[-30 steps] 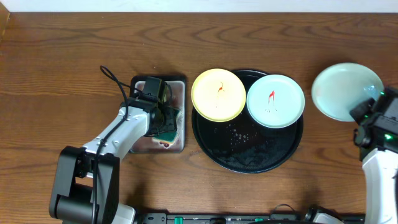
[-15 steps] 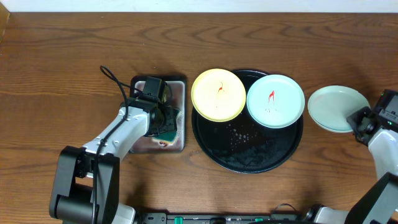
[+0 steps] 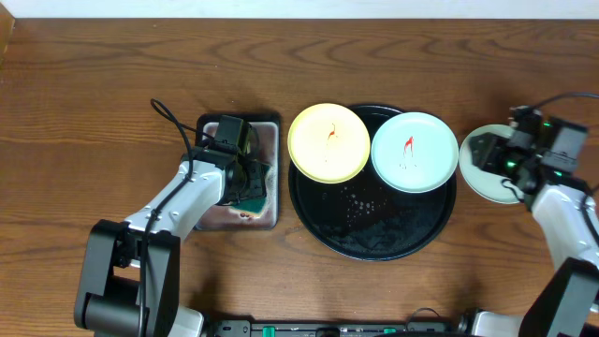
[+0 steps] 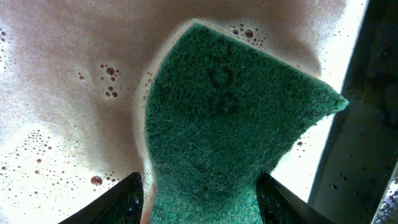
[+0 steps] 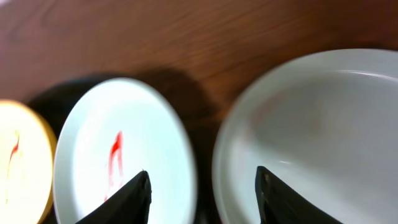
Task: Clean dirty plates on tray and stack at the side
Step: 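Move the right gripper back to grip the other pale green plate rim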
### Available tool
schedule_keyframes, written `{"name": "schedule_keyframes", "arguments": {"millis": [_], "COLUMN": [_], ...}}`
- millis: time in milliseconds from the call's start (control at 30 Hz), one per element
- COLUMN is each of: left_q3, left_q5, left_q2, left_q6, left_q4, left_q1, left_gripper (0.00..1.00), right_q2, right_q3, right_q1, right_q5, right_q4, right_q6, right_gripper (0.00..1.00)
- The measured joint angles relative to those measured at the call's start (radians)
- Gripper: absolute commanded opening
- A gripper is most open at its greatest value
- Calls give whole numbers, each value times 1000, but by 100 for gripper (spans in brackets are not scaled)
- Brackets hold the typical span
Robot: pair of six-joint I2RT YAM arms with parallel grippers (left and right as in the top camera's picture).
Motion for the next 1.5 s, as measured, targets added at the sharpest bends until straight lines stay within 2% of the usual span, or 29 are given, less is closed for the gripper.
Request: {"name": "schedule_keyframes", "arguments": {"millis": [167,233,367,433,533,933,1167,1267,1300,1500], "left_q3": [0,0,0,0,0,0,0,0,0,0], "left_q5": [0,0,0,0,0,0,0,0,0,5], "left_q2": [0,0,0,0,0,0,0,0,0,0], "left_q6": [0,0,0,0,0,0,0,0,0,3], "left_q4": [0,0,0,0,0,0,0,0,0,0], "left_q1": [0,0,0,0,0,0,0,0,0,0], "left_gripper": [60,59,59,59,59,60,60,59,57,24], "right_q2": [85,120,169,182,189,155,-30,-48,-48,-48], "right_q3": [0,0,0,0,0,0,3,5,5,4], "right_q1": [74,92,112,113,113,113,124,153,169,248], "right_q5": [29,35,43,48,55,87,129,133,133,136], "right_q4": [18,32,59,64,64,31,-137,-229,-262,-321], "right_q6": [-35,-40,-35,-34,-18,-14,-6,-3,-2,-2], "right_gripper": [38,36,22,9,2,1,1,1,1,1]}}
